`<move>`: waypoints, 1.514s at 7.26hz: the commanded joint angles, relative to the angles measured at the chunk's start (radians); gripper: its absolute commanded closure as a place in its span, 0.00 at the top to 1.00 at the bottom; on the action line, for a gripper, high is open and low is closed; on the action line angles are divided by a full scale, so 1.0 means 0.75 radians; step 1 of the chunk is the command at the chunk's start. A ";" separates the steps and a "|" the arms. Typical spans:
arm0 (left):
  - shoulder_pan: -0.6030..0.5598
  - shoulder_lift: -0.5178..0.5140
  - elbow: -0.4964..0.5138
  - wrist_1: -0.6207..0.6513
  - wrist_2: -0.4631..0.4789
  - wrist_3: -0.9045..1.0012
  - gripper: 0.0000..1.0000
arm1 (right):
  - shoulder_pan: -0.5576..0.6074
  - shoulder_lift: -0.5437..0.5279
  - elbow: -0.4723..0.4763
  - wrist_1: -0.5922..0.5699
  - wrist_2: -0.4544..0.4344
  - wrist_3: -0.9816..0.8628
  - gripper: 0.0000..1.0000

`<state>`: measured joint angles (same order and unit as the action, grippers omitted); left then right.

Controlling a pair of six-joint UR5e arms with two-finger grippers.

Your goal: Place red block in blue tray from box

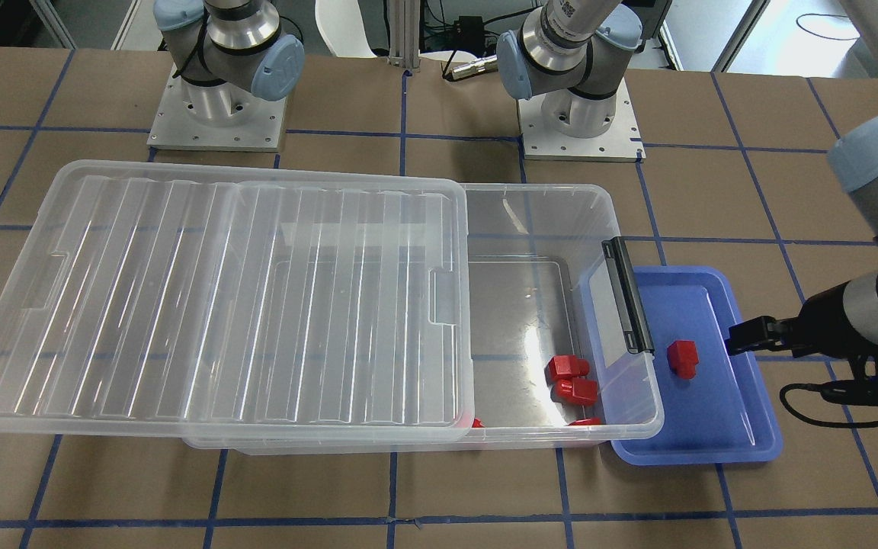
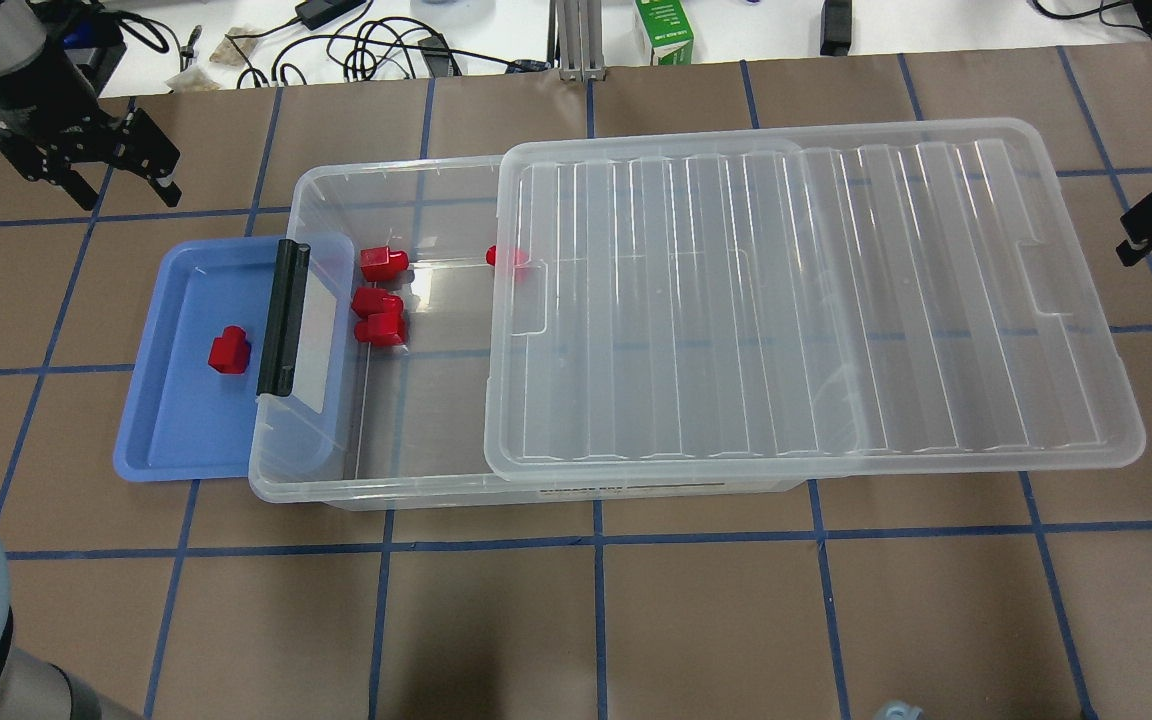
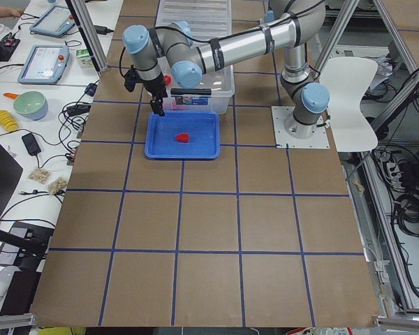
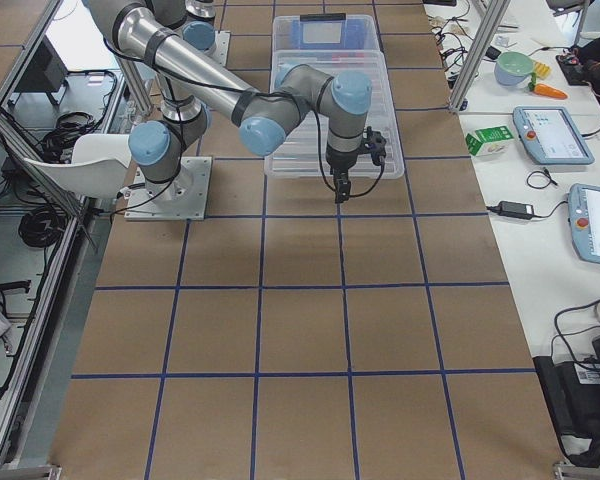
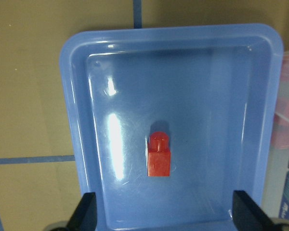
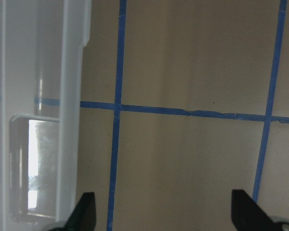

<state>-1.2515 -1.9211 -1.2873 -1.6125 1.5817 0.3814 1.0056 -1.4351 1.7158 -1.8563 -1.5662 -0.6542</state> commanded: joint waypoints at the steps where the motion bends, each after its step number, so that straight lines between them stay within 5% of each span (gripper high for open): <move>1: -0.100 0.123 0.037 -0.100 -0.035 -0.003 1.00 | -0.003 0.036 0.054 -0.075 0.002 -0.007 1.00; 11: -0.150 0.320 0.011 -0.276 -0.015 -0.130 1.00 | 0.414 0.028 0.060 -0.077 0.039 0.455 1.00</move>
<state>-1.3641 -1.6832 -1.2786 -1.8103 1.5696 0.2837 1.2639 -1.4165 1.7610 -1.9122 -1.5414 -0.3767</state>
